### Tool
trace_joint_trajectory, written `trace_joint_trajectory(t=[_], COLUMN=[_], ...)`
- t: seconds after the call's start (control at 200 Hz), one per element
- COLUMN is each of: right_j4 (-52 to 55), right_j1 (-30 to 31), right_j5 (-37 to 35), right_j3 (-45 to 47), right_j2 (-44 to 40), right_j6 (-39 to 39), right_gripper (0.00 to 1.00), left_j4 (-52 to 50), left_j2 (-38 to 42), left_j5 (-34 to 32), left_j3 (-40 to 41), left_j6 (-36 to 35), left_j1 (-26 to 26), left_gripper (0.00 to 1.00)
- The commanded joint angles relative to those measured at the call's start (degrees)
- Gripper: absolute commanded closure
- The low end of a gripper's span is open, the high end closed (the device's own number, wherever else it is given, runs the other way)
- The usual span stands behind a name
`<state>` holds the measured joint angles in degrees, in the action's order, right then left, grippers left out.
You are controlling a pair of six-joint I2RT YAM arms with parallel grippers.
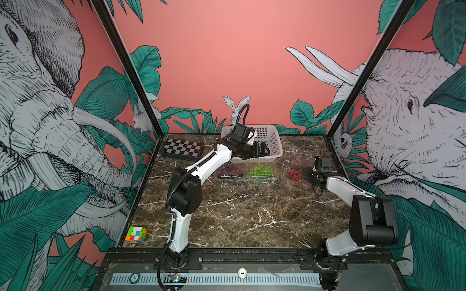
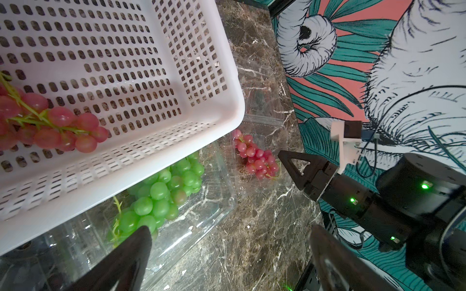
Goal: Pack grapes into containers
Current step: Place the grape into the packing box.
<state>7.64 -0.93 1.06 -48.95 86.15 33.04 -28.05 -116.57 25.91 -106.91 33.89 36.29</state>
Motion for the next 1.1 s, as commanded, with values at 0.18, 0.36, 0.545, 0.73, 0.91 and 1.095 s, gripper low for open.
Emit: trace_joint_trajectory(t=[0.18,0.36,0.545,0.73,0.91,1.095], right_j4=[0.87,1.78,3.23,2.96,0.93,1.17], right_j1=[-0.14,-0.04,0.31,2.84,9.97,19.42], right_j5=[0.16,0.67,1.85,1.92,3.07,6.51], right_j3=[-1.96,-3.39,-5.54,-7.41,-12.33,-24.99], right_j2=[-4.82,-5.99,-7.32,-8.75,-6.84,4.33], right_j6=[-3.30,-4.11,-4.42,-5.26,-6.10,-8.89], right_gripper=[0.38,0.27,0.11,0.01,0.01,0.01], left_j4=[-2.24,-3.91,-6.12,-7.34,-7.56,-7.96], left_j2=[-0.15,0.46,0.69,1.67,4.38,5.47], left_j5=[-0.87,-2.39,-3.49,-4.42,-5.78,-5.73], left_j3=[-2.83,-3.84,-5.15,-5.37,-3.29,-1.48], left_j6=[-0.67,-2.28,-4.22,-5.35,-6.37,-6.50], left_j1=[0.36,0.35,-0.15,-2.18,-6.33,-11.77], left_gripper=[0.01,0.01,0.01,0.01,0.01,0.01])
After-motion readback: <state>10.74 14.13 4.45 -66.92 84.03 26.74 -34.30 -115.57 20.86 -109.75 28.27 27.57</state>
